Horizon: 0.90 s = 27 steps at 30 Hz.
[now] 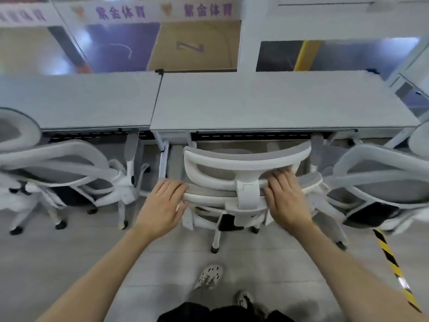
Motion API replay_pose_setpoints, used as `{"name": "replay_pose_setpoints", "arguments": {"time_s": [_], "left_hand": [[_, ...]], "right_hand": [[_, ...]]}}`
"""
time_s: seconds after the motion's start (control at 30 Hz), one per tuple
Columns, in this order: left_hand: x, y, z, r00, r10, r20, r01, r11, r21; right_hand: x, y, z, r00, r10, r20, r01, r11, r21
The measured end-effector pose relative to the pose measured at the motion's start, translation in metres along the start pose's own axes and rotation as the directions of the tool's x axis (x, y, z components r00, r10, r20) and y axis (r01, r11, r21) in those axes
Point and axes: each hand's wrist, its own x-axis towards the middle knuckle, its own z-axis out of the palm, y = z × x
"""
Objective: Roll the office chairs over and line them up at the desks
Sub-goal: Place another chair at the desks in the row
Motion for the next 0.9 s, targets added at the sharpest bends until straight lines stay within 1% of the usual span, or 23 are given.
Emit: {"name": "replay_pose_setpoints", "arguments": {"time_s": [0.07, 0.1, 0.2, 0.3, 0.37, 0.47, 0.53, 0.73, 0.9], "left_hand": [[-0.002, 0.024, 0.0, 0.997, 0.007, -0.075, -0.005, 1.0, 0.021], [0.001, 0.036, 0.0, 0.996, 0.024, -0.09, -0.022, 0.999, 0.031], [0.021, 0.062, 0.005, 0.998, 0.005, -0.056, -0.003, 0.999, 0.035], [0.04, 0.063, 0.008, 1.0, -0.022, -0.004, 0.022, 0.999, 0.033], [0.047, 0.057, 0.008, 1.0, -0.018, -0.023, 0.019, 0.999, 0.046], [0.055, 0.05, 0.011, 0.996, 0.008, -0.091, -0.004, 0.999, 0.042], [0.062, 0.048, 0.015, 0.993, 0.006, -0.12, -0.003, 1.0, 0.027], [0.094, 0.044, 0.021, 0.986, 0.032, -0.164, -0.039, 0.998, -0.041], [0.126, 0.035, 0.023, 0.993, 0.047, -0.108, -0.048, 0.999, -0.01]], "right_hand": [[-0.005, -0.009, 0.005, 1.0, -0.008, 0.025, 0.007, 0.999, 0.033], [-0.005, -0.012, 0.004, 0.999, -0.022, 0.033, 0.021, 0.999, 0.034], [-0.004, -0.016, 0.002, 0.994, -0.092, 0.065, 0.091, 0.996, 0.021], [-0.004, -0.012, -0.001, 0.982, -0.155, 0.105, 0.157, 0.987, -0.016], [0.0, -0.012, 0.0, 0.985, -0.147, 0.087, 0.151, 0.988, -0.034], [0.007, -0.013, 0.005, 0.991, -0.129, -0.026, 0.128, 0.991, -0.029], [0.013, -0.01, 0.008, 0.991, -0.115, -0.062, 0.111, 0.992, -0.052], [0.027, 0.008, 0.014, 0.991, -0.118, -0.064, 0.111, 0.989, -0.1], [0.046, 0.026, 0.015, 0.995, -0.095, -0.024, 0.092, 0.99, -0.103]]}}
